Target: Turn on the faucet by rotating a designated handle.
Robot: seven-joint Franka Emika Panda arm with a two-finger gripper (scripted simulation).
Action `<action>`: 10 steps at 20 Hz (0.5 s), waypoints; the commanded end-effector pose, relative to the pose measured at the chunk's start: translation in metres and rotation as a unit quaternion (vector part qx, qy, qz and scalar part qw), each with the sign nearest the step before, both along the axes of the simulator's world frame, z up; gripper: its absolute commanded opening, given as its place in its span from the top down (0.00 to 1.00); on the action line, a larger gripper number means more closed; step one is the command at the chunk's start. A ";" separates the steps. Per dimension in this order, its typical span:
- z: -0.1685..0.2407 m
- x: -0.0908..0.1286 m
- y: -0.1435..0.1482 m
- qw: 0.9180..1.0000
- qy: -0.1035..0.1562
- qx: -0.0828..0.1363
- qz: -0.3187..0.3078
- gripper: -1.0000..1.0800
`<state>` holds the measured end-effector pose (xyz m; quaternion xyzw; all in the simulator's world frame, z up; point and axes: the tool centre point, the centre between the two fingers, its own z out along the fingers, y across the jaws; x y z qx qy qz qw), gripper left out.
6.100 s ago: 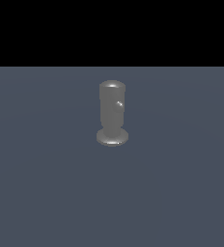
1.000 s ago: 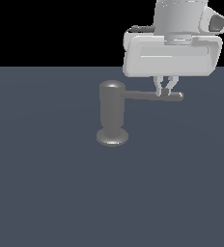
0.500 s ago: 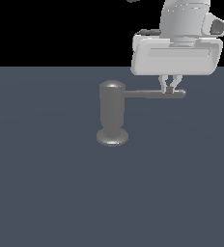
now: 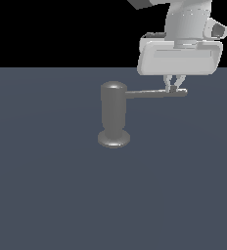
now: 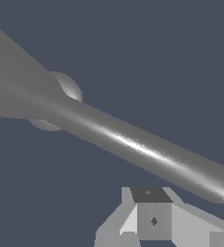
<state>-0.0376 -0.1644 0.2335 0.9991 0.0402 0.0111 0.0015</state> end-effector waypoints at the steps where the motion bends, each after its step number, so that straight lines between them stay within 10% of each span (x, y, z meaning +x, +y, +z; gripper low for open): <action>1: -0.007 0.006 -0.007 1.000 0.005 0.000 -0.002 1.00; 10: -0.009 0.027 -0.025 1.000 0.007 0.000 -0.005 1.00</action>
